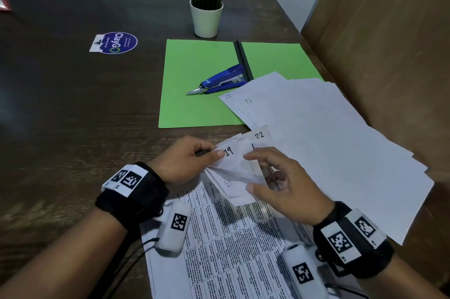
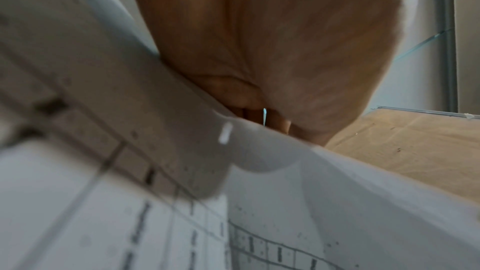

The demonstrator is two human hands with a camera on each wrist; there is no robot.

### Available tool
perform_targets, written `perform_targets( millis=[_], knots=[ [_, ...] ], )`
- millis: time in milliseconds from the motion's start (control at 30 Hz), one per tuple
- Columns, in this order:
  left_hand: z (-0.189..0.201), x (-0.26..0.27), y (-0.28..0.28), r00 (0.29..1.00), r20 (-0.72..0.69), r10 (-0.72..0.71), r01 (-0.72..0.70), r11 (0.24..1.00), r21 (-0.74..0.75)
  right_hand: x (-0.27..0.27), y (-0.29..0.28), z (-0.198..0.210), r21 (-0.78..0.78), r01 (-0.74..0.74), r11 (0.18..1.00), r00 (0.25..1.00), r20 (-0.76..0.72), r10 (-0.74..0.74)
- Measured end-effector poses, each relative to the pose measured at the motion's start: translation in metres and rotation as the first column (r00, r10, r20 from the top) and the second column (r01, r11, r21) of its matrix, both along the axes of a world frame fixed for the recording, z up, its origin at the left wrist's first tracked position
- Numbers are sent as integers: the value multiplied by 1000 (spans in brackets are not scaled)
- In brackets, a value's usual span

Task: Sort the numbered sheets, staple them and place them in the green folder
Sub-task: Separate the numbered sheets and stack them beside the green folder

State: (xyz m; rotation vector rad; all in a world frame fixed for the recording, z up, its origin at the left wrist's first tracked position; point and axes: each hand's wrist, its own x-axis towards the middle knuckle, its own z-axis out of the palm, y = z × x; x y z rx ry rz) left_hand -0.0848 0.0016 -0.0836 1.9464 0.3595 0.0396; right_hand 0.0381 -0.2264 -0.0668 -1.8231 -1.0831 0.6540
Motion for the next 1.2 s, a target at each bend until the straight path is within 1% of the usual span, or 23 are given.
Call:
perform_targets(
  millis=[100, 167, 267, 433, 600, 633, 700, 767, 833, 933, 1067, 1133, 1200],
  knots=[
    [1, -1, 0, 1000, 5, -18, 18, 1000, 3, 0, 3, 0, 1, -11, 1000, 1000, 9, 11],
    [0, -1, 0, 999, 13, -29, 29, 1000, -1, 1, 9, -4, 23, 53, 998, 998, 38, -54],
    [-1, -2, 1, 999, -9, -39, 39, 999, -5, 3, 15, -10, -2, 107, 994, 993, 47, -107],
    [6, -2, -3, 1000, -22, -5, 5, 1000, -20, 2, 20, -11, -55, 151, 987, 988, -19, -152],
    [5, -1, -4, 1000, -11, 18, -19, 999, -40, 2, 14, -11, -5, 173, 985, 978, -120, -173],
    [5, -2, -4, 1000, -12, 23, -23, 999, -31, 3, 13, -12, -11, 171, 985, 978, -116, -171],
    [4, -1, -4, 1000, -10, 28, -28, 999, -35, 2, 13, -12, 14, 150, 989, 988, -52, -149],
    [6, -2, -6, 999, 30, 43, -40, 995, -92, 1, 16, -14, 50, 141, 989, 990, 8, -142],
    [7, -3, -5, 995, 84, 45, -34, 992, -120, -1, 19, -14, 44, 161, 986, 986, 33, -162],
    [10, -4, -7, 988, 157, -4, 18, 996, -88, -4, 21, -13, 43, 151, 988, 987, 47, -153],
    [11, -2, -17, 964, 259, 64, -28, 990, -139, -9, 22, -9, 66, 134, 989, 989, 46, -137],
    [10, -1, -22, 964, 262, 43, -2, 988, -156, -10, 22, -7, 67, 123, 990, 990, 61, -127],
    [7, -1, -22, 970, 242, 14, 20, 990, -137, -10, 21, -8, 56, 111, 992, 991, 75, -115]
  ],
)
